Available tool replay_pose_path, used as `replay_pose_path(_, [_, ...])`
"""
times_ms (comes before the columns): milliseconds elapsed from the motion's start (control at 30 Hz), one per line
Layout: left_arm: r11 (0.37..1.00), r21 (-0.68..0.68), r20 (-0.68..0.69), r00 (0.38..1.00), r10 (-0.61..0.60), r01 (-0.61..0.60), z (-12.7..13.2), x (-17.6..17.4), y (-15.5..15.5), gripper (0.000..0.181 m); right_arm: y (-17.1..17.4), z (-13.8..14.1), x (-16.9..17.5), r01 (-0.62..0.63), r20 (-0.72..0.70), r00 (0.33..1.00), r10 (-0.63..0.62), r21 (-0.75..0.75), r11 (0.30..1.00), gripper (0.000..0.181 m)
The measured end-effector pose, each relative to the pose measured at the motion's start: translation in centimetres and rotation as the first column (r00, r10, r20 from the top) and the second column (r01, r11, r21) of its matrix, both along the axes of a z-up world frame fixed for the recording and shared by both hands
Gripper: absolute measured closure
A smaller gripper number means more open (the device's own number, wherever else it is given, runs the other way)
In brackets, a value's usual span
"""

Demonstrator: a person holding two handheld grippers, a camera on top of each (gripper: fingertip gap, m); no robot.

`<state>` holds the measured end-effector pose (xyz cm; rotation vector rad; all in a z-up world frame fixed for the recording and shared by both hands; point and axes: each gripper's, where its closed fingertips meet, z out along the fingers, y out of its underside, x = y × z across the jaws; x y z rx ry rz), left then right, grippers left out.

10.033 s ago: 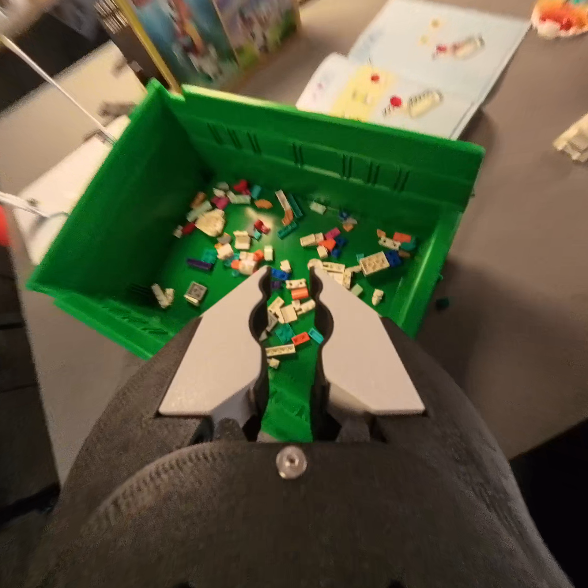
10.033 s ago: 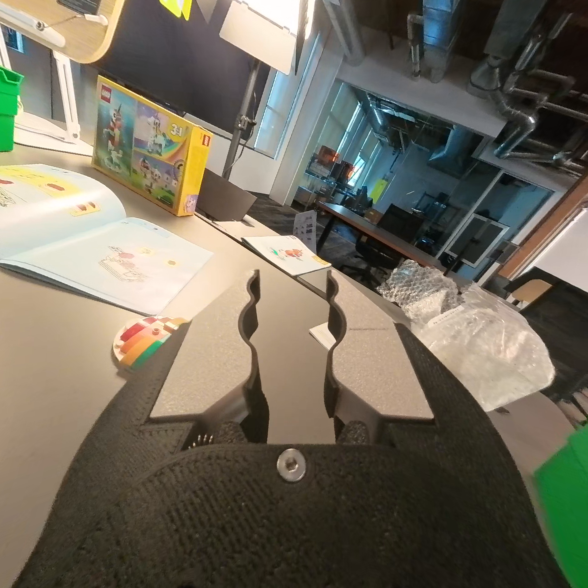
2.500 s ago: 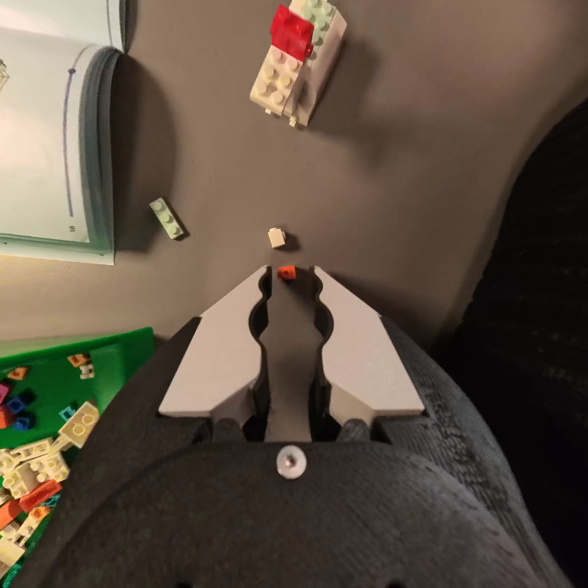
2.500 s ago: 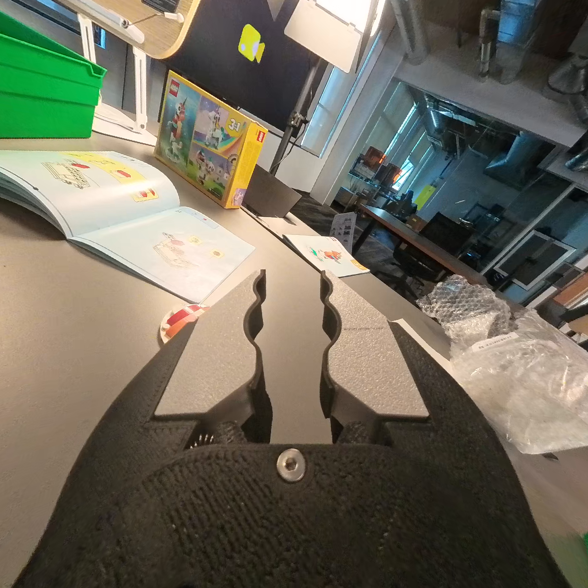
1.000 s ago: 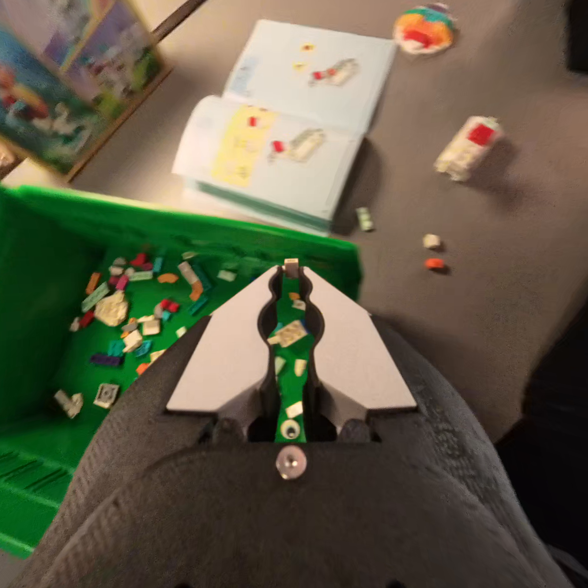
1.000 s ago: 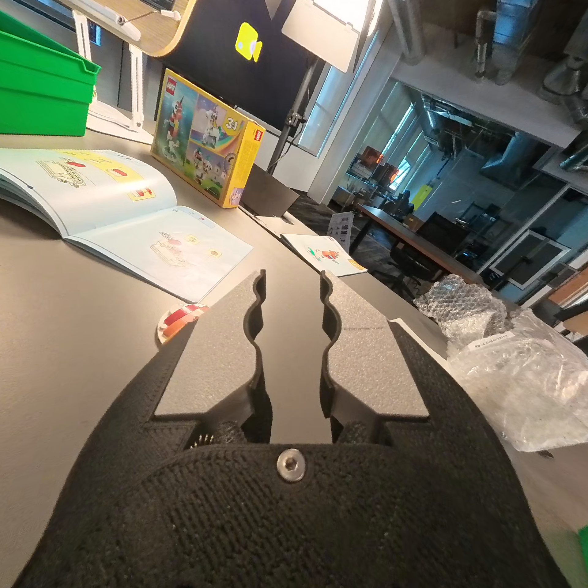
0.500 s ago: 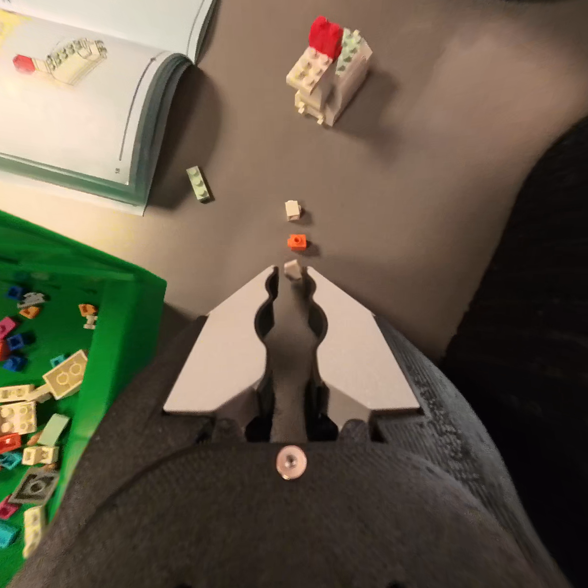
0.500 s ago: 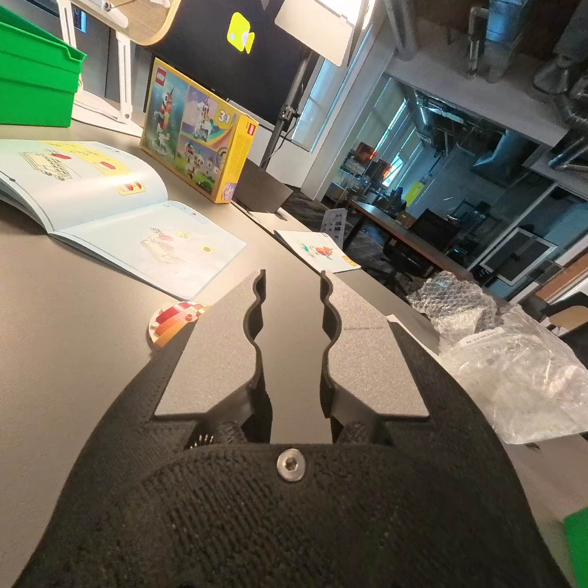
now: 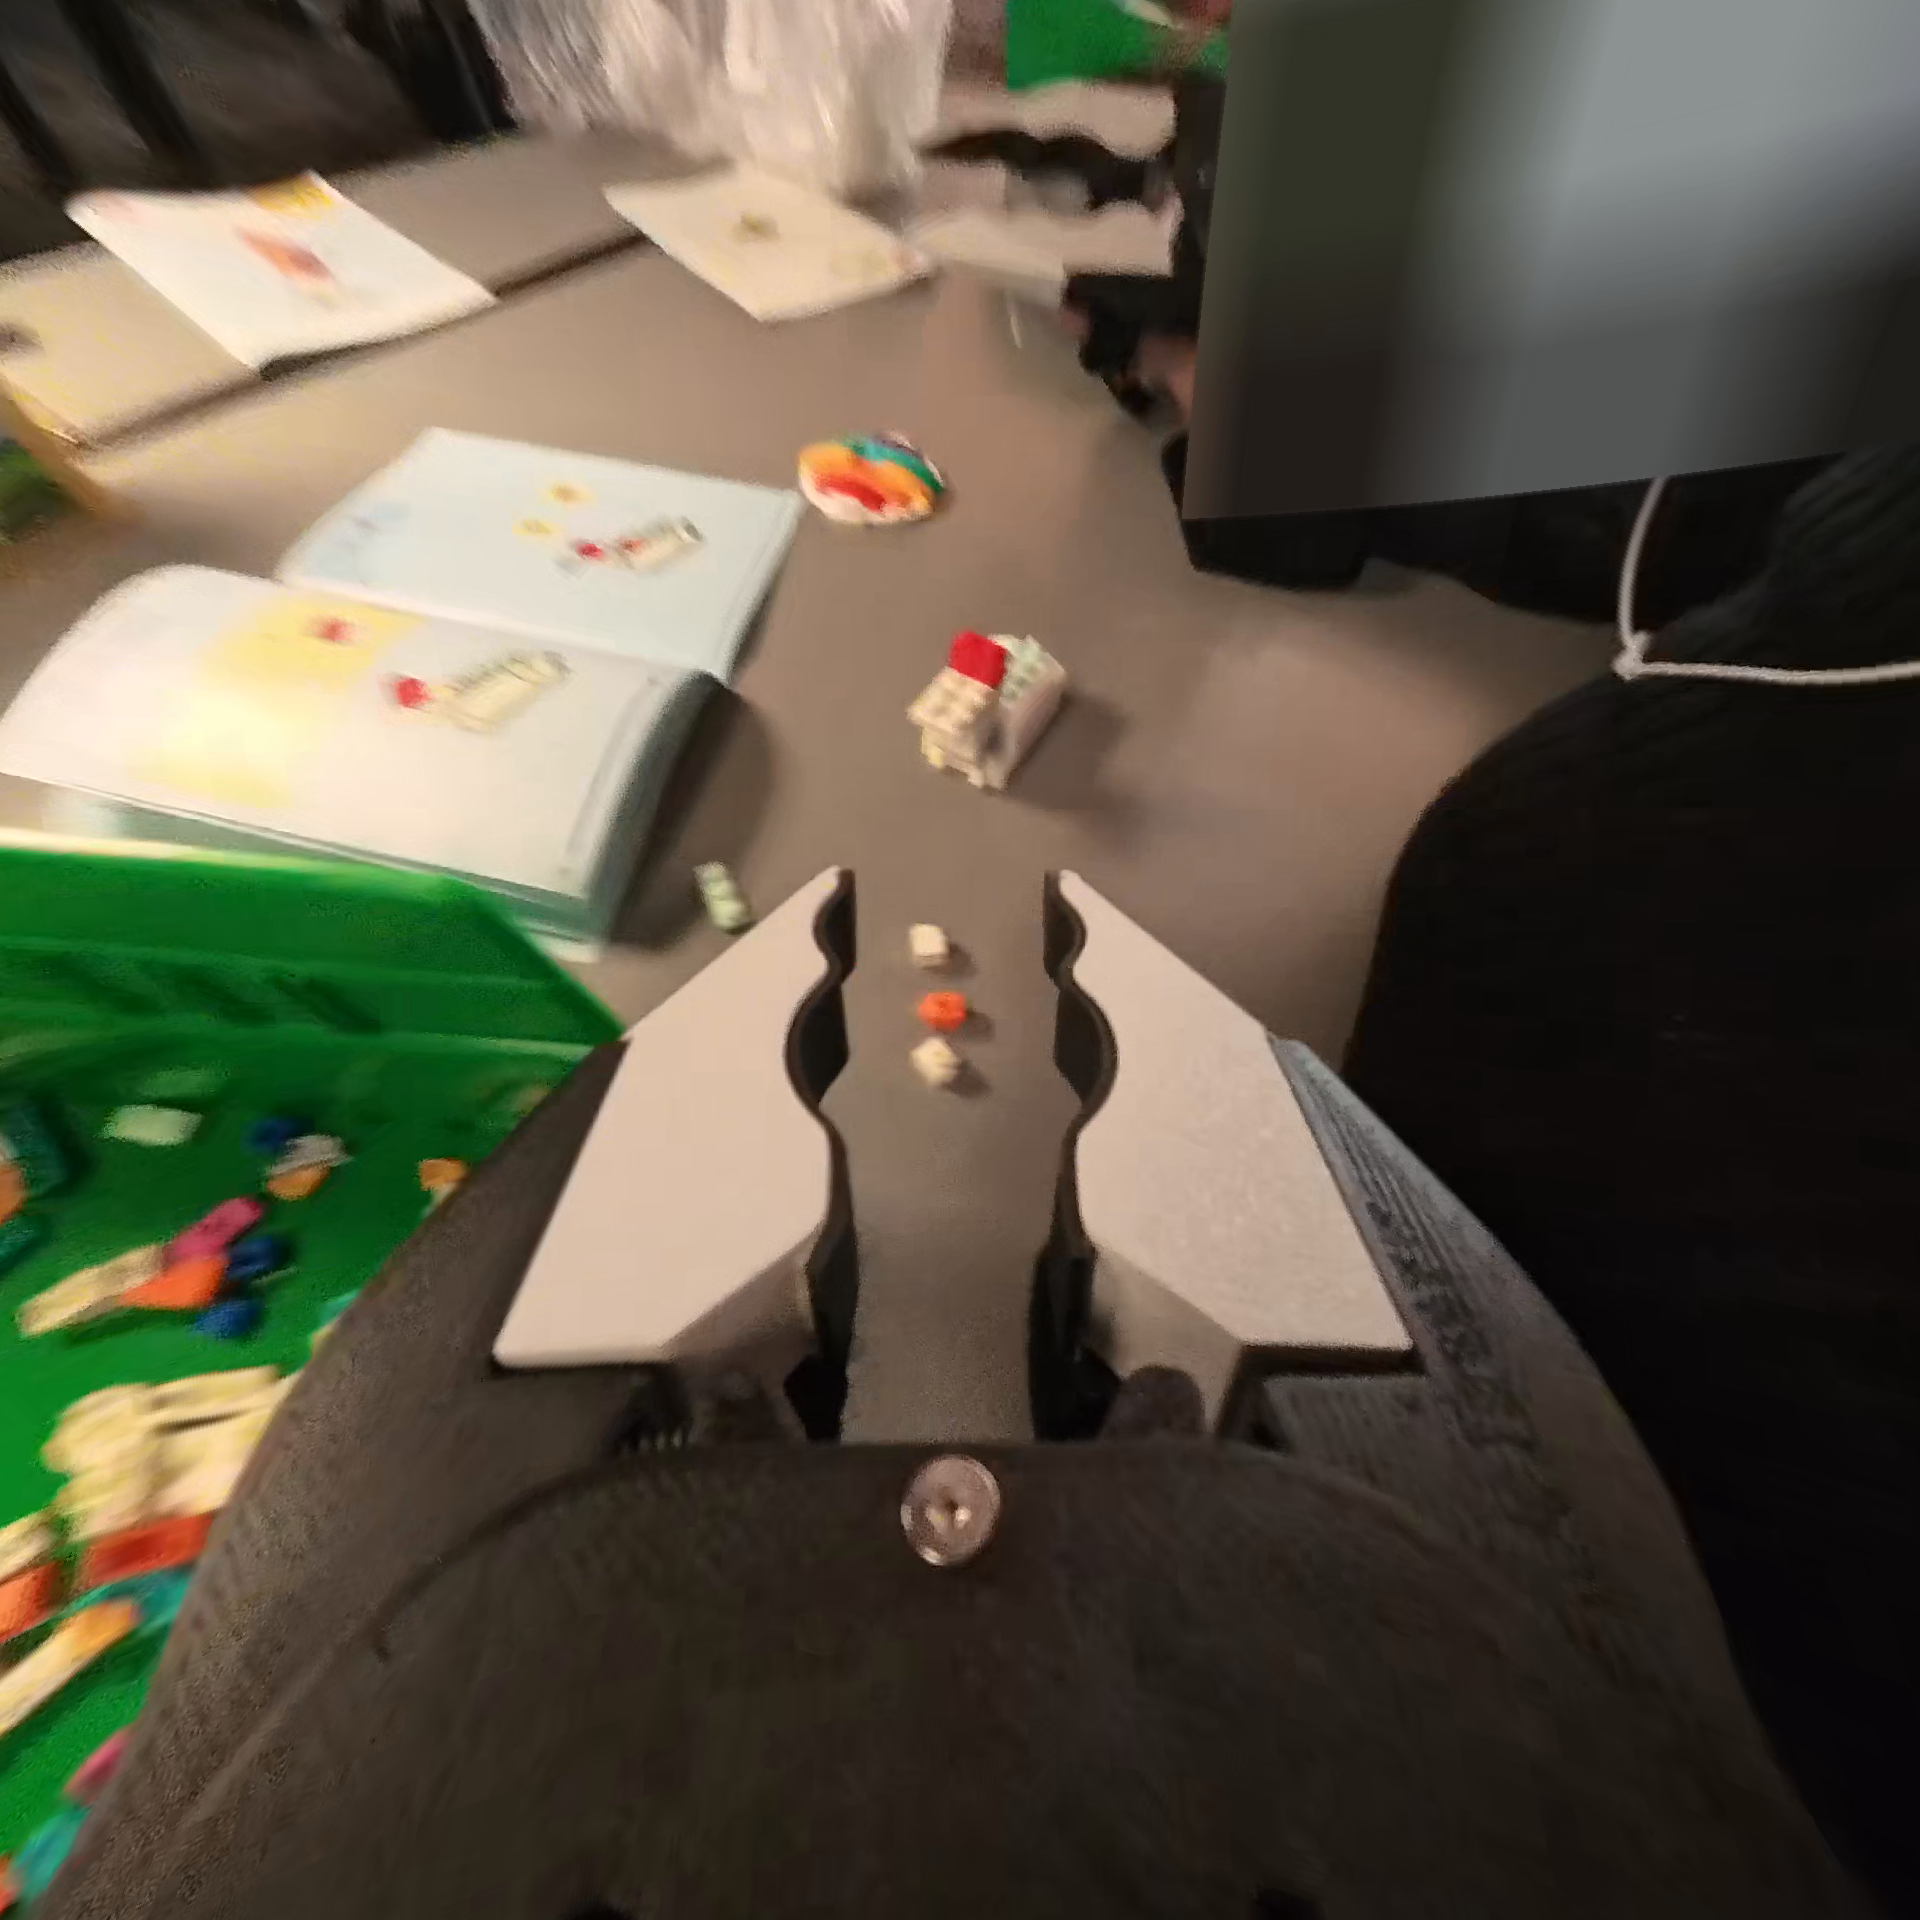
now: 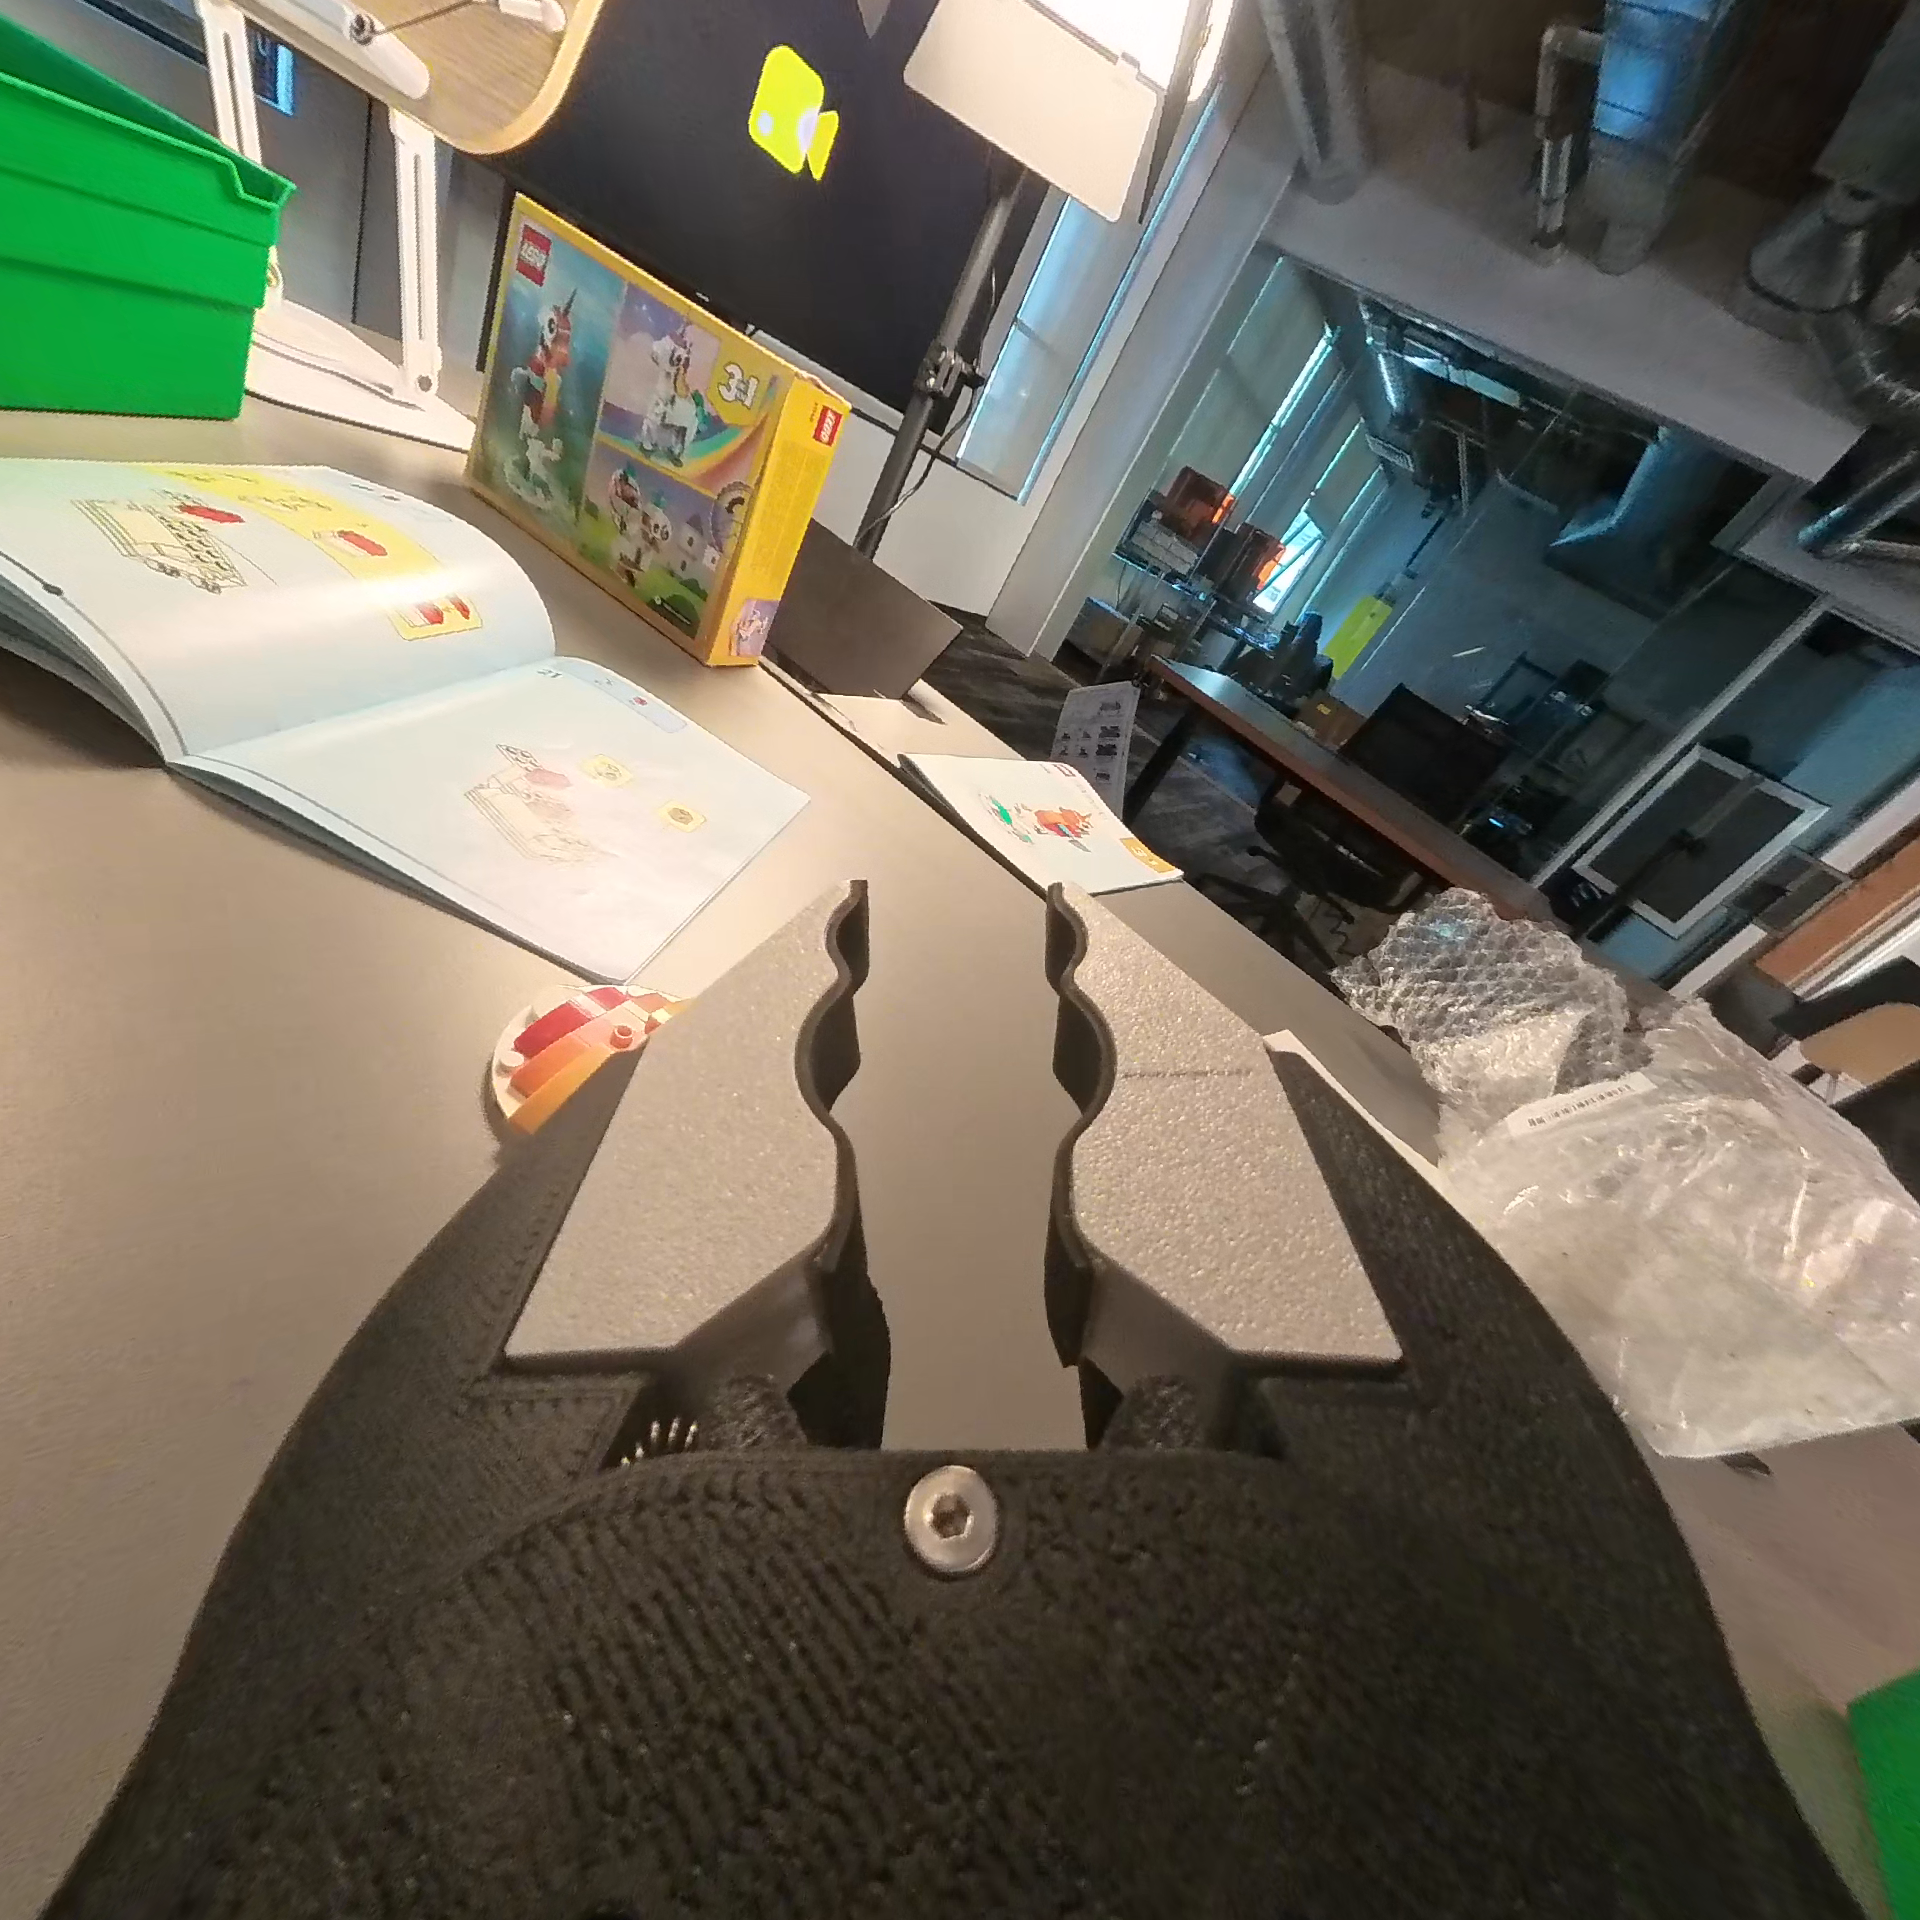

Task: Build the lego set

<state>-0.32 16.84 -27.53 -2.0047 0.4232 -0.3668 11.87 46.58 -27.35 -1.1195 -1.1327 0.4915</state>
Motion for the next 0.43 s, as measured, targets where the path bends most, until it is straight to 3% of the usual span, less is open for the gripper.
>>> replay_pose_path(100, [0.984,0.082,-0.116,0.979,0.167,-0.158,2.5,-5.0,-0.4,0.147,0.0,0.0,0.0,0.001,0.000,1.000,-0.001,0.001,1.000,0.149])
replay_pose_path(233, [0.902,0.062,-0.283,0.859,0.427,-0.428,3.7,-13.8,-2.1,0.145,0.1,0.0,0.0,0.004,0.000,1.000,-0.004,0.000,1.000,0.149])
replay_pose_path(333, [0.891,-0.078,-0.208,0.881,0.424,-0.447,2.7,-15.7,-2.6,0.133,0.1,0.0,0.0,0.007,0.001,1.000,-0.007,0.000,1.000,0.149])
replay_pose_path(433, [0.840,-0.263,-0.284,0.870,0.403,-0.475,-0.4,-18.3,-3.2,0.140,0.2,0.0,0.1,0.009,0.000,1.000,-0.009,-0.002,1.000,0.149])
